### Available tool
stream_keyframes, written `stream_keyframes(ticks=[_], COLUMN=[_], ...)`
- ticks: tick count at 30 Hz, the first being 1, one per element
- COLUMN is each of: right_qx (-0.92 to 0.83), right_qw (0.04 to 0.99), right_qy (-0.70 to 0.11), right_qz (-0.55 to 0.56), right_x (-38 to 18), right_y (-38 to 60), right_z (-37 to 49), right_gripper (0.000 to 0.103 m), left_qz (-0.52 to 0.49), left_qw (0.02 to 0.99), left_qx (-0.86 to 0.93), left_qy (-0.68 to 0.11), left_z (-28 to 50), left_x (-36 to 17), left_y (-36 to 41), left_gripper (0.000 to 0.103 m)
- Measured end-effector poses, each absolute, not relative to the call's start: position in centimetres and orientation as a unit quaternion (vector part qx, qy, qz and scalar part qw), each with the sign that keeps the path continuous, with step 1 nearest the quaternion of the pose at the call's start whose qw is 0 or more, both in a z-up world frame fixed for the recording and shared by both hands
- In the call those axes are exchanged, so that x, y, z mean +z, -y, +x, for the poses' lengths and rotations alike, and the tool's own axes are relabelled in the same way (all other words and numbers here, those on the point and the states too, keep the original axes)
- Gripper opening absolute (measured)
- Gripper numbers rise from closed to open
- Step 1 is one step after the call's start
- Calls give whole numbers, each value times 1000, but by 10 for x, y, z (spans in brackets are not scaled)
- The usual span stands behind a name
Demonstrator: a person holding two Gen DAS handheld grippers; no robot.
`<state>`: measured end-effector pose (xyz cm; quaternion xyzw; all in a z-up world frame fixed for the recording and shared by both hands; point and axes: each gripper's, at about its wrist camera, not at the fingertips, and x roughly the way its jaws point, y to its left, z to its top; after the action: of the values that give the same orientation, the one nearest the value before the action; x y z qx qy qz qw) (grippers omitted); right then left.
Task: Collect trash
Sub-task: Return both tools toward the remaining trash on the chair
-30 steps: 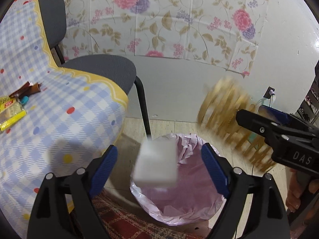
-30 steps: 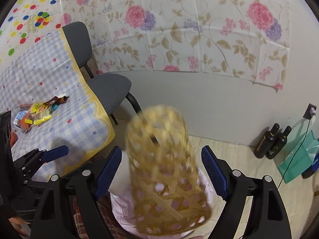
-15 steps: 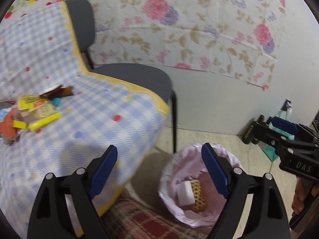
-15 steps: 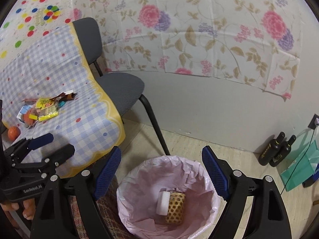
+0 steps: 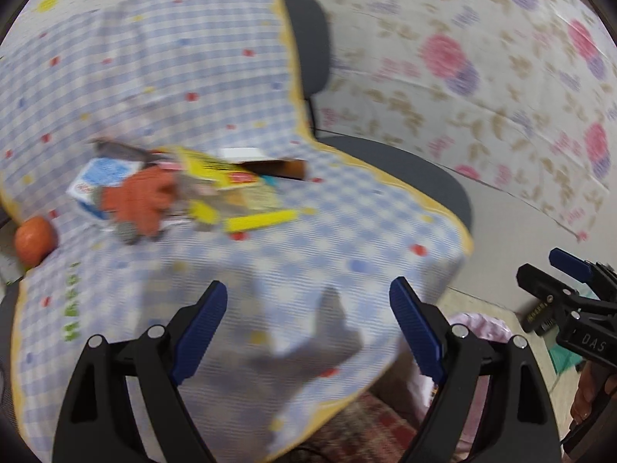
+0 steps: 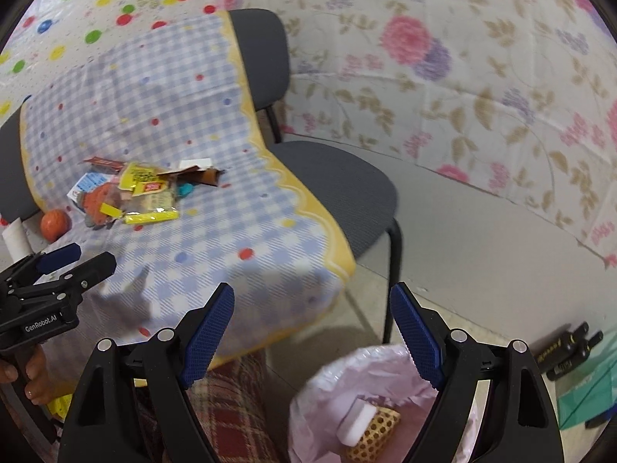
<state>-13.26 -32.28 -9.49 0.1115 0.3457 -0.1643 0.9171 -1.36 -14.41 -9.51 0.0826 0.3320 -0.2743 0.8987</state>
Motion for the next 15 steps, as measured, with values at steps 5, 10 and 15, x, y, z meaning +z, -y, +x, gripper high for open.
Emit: stream_keyframes(ticks=[5,10,15], right_qx=[-134,-106,-81], right_qw=[929,937,939], right_qy=[-334,-325,-328], right_qz=[92,77,63], right_x=[-79,-67,-67], right_y=[308,298,287], right_z=[-96,-55,-18], right_gripper=[82,79,74], left_qz=[65,54,48], left_qw=[913,926,935], left_qx=[-225,-184,-151], left_qy=[-334,-324,-317], left_z=[10,32,56], left_x=[-83,-67,-57], left_y=[112,87,70], left_gripper=[84,84,84])
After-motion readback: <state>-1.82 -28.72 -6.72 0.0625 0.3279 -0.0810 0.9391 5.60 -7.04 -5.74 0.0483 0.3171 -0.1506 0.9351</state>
